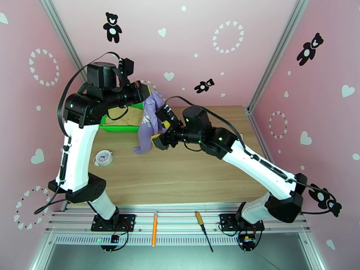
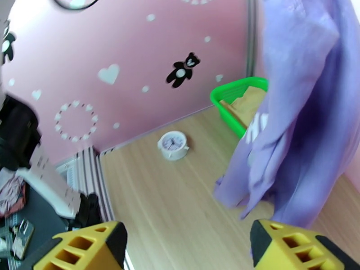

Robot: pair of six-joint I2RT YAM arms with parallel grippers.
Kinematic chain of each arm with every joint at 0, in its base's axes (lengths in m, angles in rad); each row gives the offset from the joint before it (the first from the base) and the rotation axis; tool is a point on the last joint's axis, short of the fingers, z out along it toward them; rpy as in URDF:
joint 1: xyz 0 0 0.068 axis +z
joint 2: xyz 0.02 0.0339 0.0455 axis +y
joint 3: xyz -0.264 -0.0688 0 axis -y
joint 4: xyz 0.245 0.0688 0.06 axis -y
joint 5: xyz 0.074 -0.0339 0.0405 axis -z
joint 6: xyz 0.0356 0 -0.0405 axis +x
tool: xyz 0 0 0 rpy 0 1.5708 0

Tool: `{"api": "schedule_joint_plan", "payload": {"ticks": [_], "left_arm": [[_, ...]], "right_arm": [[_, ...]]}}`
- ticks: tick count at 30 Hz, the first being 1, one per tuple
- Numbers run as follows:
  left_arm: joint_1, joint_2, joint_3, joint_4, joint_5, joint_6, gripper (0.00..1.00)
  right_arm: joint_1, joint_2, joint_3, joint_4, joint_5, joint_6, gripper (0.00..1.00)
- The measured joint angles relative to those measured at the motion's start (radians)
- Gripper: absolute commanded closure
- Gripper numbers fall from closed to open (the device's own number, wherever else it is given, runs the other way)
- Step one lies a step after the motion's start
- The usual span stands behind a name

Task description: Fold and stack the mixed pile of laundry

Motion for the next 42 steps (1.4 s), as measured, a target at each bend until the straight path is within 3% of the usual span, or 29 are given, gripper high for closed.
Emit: {"api": "schedule_joint_plan", "payload": {"ticks": [5,9,12,14,16,19,21,22,23,25,30,33,36,38,42], "left_arm": [[0.000,0.000,-0.042,0.000,-0.007,-0.004,1.00],[0.000,-0.003,-0.064,0.001,-0.007,-0.011,1.00],[0.000,-0.014,-0.078,0.004,-0.009,-0.015,1.00],[0.000,-0.027,-0.087,0.006,-0.011,-0.018,1.00],[0.000,-0.045,-0.095,0.007,-0.012,-0.018,0.98],[0.000,-0.082,-0.113,0.009,-0.024,-0.012,0.69],[0.001,-0.111,-0.141,0.013,-0.039,-0.011,0.61],[0.001,-0.130,-0.160,0.020,-0.043,-0.007,0.70],[0.000,-0.149,-0.183,0.027,-0.045,-0.007,0.85],[-0.002,-0.179,-0.229,0.045,-0.050,-0.003,1.00],[-0.003,-0.215,-0.356,0.116,-0.048,-0.010,1.00],[-0.003,-0.200,-0.391,0.136,-0.048,-0.011,1.00],[-0.003,-0.203,-0.455,0.150,-0.059,-0.010,0.80],[-0.003,-0.221,-0.537,0.163,-0.077,-0.014,0.63],[-0.003,-0.274,-0.798,0.197,-0.114,-0.031,0.51]], "right_arm": [[0.008,0.066,0.082,0.025,0.045,0.013,0.32],[0.011,0.140,0.185,0.027,0.097,0.025,0.49],[0.012,0.191,0.246,0.018,0.143,0.029,0.74],[0.013,0.208,0.261,0.003,0.177,0.027,1.00],[0.013,0.211,0.262,-0.024,0.212,0.022,1.00],[0.012,0.204,0.268,-0.066,0.258,-0.010,1.00],[0.005,0.180,0.269,-0.106,0.274,-0.043,1.00],[-0.001,0.159,0.269,-0.139,0.272,-0.067,1.00],[-0.008,0.135,0.269,-0.172,0.269,-0.086,1.00],[-0.035,0.083,0.269,-0.230,0.251,-0.114,1.00],[-0.131,-0.072,0.232,-0.291,0.174,-0.124,1.00],[-0.129,-0.143,0.140,-0.282,0.122,-0.090,1.00],[-0.125,-0.153,0.027,-0.274,0.088,-0.032,0.89],[-0.125,-0.125,-0.042,-0.270,0.072,0.014,0.73],[-0.126,-0.042,-0.229,-0.241,0.033,0.143,0.47]]}}
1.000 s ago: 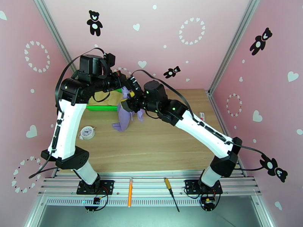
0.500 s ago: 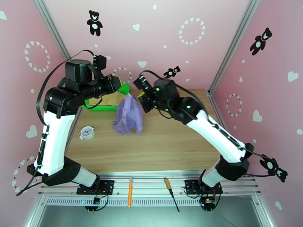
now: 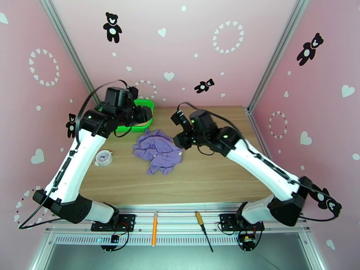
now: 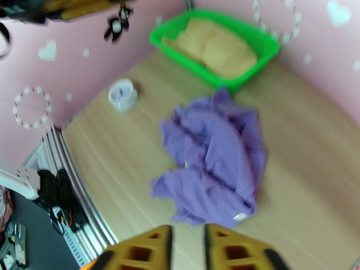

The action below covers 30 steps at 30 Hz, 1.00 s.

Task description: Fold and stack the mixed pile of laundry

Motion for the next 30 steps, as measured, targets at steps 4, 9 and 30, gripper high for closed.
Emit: {"api": "schedule_joint_plan", "payload": {"ticks": [4,9,30], "left_arm": [[-0.001,-0.039,-0.339,0.074,0.010,-0.048,0.46],[-0.042,-0.019,-0.610,0.153,0.035,-0.113,0.30],[-0.161,0.089,-0.762,0.262,-0.133,-0.171,0.18]], "right_arm": [[-0.005,0.069,-0.179,0.039,-0.025,0.140,0.44],[-0.050,0.105,-0.253,0.053,-0.014,0.227,0.40],[-0.150,0.053,-0.266,0.060,0.012,0.210,0.39]]}}
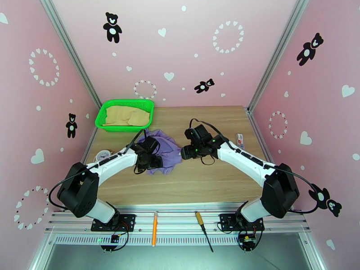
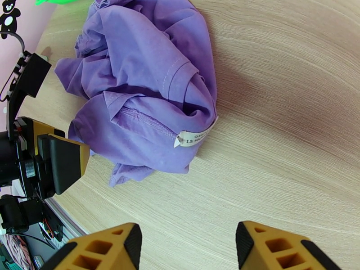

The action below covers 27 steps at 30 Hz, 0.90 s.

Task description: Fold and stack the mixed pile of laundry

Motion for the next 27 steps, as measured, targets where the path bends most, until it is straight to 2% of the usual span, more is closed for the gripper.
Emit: {"api": "schedule_joint_plan", "payload": {"ticks": [5,8,12,13,16,20,27], "left_arm": [[0.000,-0.006,-0.037,0.055,0.011,0.000,0.32],[0.000,0.018,-0.066,0.103,0.031,-0.007,0.46],[0.000,0.067,-0.077,0.146,0.038,-0.014,0.86],[0.000,0.068,-0.077,0.149,0.037,-0.015,0.99],[0.000,0.052,-0.076,0.150,0.027,-0.008,1.00],[0.000,-0.044,-0.007,0.060,-0.028,0.018,1.00],[0.000,-0.263,0.380,-0.138,-0.188,0.124,1.00]], "right_arm": [[0.000,0.000,0.000,0.000,-0.010,0.000,0.39],[0.000,0.000,0.000,0.000,-0.010,0.000,0.39],[0.000,-0.001,0.000,-0.002,-0.009,-0.004,0.40],[0.000,-0.003,0.000,-0.002,-0.009,-0.008,0.40],[0.000,-0.017,0.000,-0.013,-0.009,-0.032,0.40],[0.000,-0.047,0.014,-0.046,-0.020,-0.133,0.34],[0.003,-0.108,0.048,-0.013,-0.102,-0.425,0.26]]}}
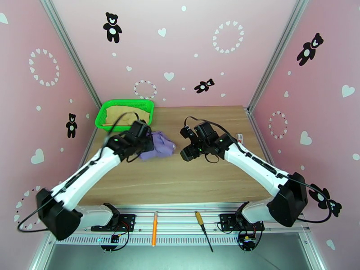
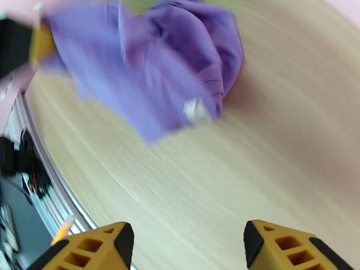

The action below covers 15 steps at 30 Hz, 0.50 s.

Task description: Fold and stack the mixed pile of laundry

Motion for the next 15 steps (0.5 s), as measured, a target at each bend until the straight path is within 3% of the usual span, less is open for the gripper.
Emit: {"api": "schedule_joint_plan", "payload": {"ticks": [7,15], "left_arm": [[0.000,-0.022,0.233,-0.150,-0.097,0.100,1.00],[0.000,0.003,0.384,-0.283,-0.118,0.177,1.00]], "right_arm": [[0.019,0.055,0.003,0.240,-0.166,-0.248,0.20],[0.063,0.330,0.198,0.429,-0.277,-0.384,0.20]]}}
